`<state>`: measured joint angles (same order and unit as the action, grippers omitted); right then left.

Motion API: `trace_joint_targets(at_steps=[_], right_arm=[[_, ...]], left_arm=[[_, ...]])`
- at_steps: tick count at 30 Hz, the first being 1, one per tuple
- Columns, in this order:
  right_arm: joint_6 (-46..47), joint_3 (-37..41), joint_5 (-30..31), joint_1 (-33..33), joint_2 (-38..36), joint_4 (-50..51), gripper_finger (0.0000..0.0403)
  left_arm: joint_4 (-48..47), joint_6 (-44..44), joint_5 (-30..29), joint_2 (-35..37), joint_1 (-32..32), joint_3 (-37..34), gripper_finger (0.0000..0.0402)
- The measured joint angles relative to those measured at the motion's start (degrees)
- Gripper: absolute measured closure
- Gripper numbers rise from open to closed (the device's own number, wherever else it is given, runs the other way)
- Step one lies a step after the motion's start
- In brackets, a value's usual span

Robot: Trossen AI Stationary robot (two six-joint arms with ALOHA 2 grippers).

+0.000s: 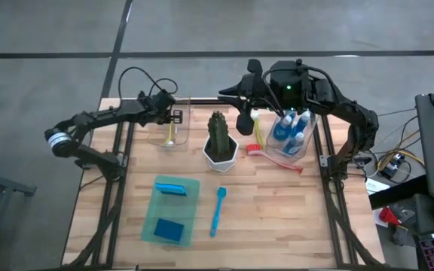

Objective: Pick & Place Kitchen Sink Supplies
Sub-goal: Put the blue dishwashing brush into the left transparent bin

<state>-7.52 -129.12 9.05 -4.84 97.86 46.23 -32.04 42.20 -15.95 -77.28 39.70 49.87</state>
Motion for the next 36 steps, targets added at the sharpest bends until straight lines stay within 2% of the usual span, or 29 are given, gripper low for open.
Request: trace_joint_targets(at_steps=[6,8,13,17,23,28,33,36], right_arm=[[-0.6,0.0,-0.1,0.0,-0.2,0.3,0.0346],[-0.8,0.0,-0.1,0.0,-0.3,0.3,0.0346],[-1.0,0.0,-0.1,-0.1,-0.6,0.3,0.0346],[3.0,0.0,-0.1,-0.1,-2.3,2.0,0.0349],[16.9,0.0,-0.5,1.2,-3.3,13.9,0.0355],[34.7,0.0,-1.6,4.3,-1.5,21.1,0.0354],[47.9,0.7,-3.3,9.6,0.8,24.2,0.0353],[51.0,1.4,-3.3,13.1,1.6,25.0,0.0355]], left_arm=[[0.1,2.8,9.7,7.6,-0.6,1.4,0.0369],[0.5,3.4,11.0,10.7,-1.3,2.1,0.0368],[1.9,3.3,9.0,19.2,-2.7,3.9,0.0371],[6.5,1.8,8.4,25.5,-3.2,4.1,0.0373],[11.5,-2.4,13.8,33.1,-4.6,4.1,0.0373],[16.3,-3.5,20.4,37.5,-6.1,4.2,0.0378],[21.1,-3.3,21.4,39.5,-6.6,4.1,0.0376],[23.0,-4.3,22.1,39.7,-6.5,4.1,0.0377]])
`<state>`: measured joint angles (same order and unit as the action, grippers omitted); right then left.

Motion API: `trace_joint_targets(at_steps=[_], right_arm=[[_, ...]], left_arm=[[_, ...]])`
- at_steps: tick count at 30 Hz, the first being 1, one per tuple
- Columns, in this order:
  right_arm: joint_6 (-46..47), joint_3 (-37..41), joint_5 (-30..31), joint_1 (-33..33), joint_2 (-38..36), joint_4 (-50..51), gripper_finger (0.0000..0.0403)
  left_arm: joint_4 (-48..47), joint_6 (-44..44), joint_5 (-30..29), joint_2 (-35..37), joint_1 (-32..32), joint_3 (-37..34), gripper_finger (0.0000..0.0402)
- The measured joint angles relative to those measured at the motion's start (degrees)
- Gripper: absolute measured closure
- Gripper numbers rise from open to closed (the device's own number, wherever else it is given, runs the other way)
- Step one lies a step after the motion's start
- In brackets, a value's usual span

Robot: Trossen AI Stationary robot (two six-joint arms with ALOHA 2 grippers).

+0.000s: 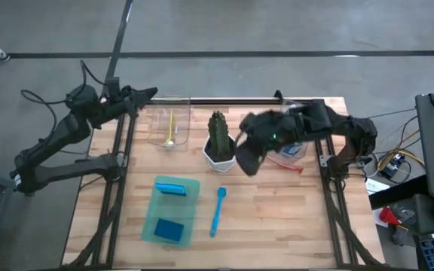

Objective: Pick & Place Kitchen Sink Supplies
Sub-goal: Put the blue dishwashing brush into the left transparent bin

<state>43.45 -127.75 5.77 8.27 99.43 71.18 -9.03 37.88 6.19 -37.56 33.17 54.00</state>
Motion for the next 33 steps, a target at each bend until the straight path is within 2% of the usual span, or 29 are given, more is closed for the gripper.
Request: trace_joint_targets(at_steps=[6,14,20,25,28,33], right_arm=[[7.6,4.0,0.1,3.8,0.3,0.7,0.036],[21.4,15.5,-0.5,6.6,0.3,-1.3,0.036],[33.7,27.1,-1.9,9.4,0.3,-13.6,0.0355],[47.7,39.2,-0.8,11.1,0.3,-30.3,0.0323],[57.1,46.8,0.8,11.4,0.3,-41.0,0.0287],[68.3,57.5,5.0,12.0,0.8,-55.5,0.0238]], left_arm=[[0.2,4.6,0.4,-0.2,0.0,0.0,0.0378],[-0.2,10.7,3.6,-1.2,0.0,0.0,0.0378],[-0.2,14.1,6.7,-1.5,0.0,0.0,0.0368],[0.7,12.7,10.1,-1.5,0.0,0.0,0.0328],[1.2,14.6,15.5,-1.1,0.0,0.0,0.0289],[5.8,16.8,29.4,-0.4,0.0,0.1,0.0227]])
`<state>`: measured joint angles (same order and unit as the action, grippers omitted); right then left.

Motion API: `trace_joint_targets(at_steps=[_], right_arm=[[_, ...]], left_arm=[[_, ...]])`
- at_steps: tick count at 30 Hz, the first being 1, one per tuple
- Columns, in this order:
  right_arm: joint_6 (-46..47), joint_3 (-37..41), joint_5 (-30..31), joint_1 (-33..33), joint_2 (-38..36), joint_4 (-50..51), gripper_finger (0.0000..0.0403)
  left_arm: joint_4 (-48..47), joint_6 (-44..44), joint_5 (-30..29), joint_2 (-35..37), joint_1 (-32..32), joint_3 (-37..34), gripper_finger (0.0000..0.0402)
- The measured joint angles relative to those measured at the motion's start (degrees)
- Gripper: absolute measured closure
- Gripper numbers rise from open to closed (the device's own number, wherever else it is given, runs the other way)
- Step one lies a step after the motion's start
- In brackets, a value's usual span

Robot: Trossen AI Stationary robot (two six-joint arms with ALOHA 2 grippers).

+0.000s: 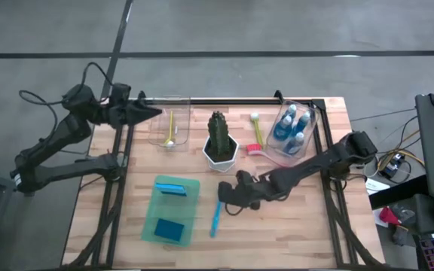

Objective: Pick & Place Kitchen Sink Supplies
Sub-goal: Put the blue dishwashing brush into the left transparent bin

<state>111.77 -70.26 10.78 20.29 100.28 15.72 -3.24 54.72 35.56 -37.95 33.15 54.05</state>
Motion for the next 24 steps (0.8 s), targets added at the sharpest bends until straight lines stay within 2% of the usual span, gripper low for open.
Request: trace_joint_targets(at_steps=[2,7,13,16,24], right_arm=[[2.6,2.2,-0.1,0.0,0.8,-3.1,0.023],[7.1,2.7,-0.1,0.0,4.6,-4.6,0.023],[6.9,-4.2,0.1,0.0,12.4,-3.2,0.0244],[6.5,-10.2,-0.2,0.0,16.9,1.8,0.0253],[2.5,-28.7,-0.3,0.0,25.8,24.5,0.0271]], left_arm=[[0.7,0.5,2.0,0.4,0.0,0.0,0.0212],[0.8,-0.1,2.5,1.3,0.0,0.0,0.02],[0.7,0.4,5.0,1.5,0.0,0.0,0.02],[0.7,0.7,6.0,1.5,0.0,0.0,0.0199],[0.7,1.0,7.5,1.9,0.0,0.0,0.02]])
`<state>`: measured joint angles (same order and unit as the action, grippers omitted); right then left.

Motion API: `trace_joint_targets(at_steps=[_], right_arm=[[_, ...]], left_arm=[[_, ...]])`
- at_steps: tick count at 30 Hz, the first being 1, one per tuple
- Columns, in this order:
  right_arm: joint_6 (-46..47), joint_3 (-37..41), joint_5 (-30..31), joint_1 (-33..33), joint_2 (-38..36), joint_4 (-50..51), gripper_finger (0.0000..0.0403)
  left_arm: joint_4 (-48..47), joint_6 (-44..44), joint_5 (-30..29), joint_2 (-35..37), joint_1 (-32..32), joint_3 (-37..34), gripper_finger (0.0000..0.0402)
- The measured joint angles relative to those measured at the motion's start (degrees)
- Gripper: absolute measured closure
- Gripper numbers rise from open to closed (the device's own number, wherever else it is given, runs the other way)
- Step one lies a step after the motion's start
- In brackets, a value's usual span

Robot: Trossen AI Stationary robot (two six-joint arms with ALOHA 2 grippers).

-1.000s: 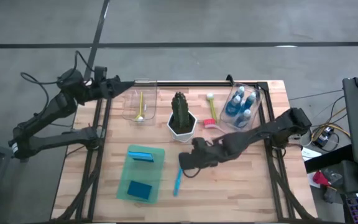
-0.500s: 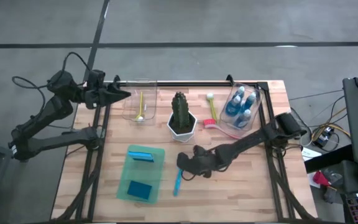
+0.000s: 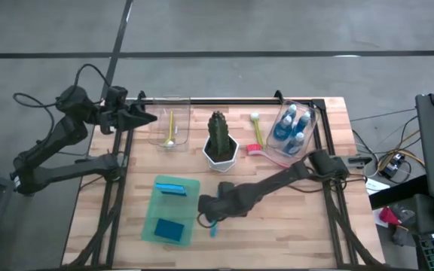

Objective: Pick & Place Kitchen Sink Supplies
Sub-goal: Put the blue dishwashing brush into the left transparent bin

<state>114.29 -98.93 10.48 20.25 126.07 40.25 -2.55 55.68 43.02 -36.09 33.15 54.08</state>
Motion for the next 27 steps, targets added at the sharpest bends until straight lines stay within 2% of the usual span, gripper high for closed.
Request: trace_joint_targets(at_steps=[7,13,20,27], right_arm=[[-4.0,-12.3,0.5,-1.3,7.3,13.7,0.0271],[-5.2,-18.8,-1.0,-1.5,12.4,18.4,0.0275],[-7.6,-23.2,-1.8,-1.5,13.5,21.1,0.0277],[-7.8,-27.0,0.1,-1.5,12.7,28.9,0.0291]], left_arm=[[0.0,0.0,0.0,0.0,0.0,0.0,0.0199],[0.0,0.0,0.2,0.4,0.0,0.0,0.02],[0.0,0.0,1.5,0.6,0.0,0.0,0.02],[0.0,0.0,1.5,0.6,0.0,0.0,0.0199]])
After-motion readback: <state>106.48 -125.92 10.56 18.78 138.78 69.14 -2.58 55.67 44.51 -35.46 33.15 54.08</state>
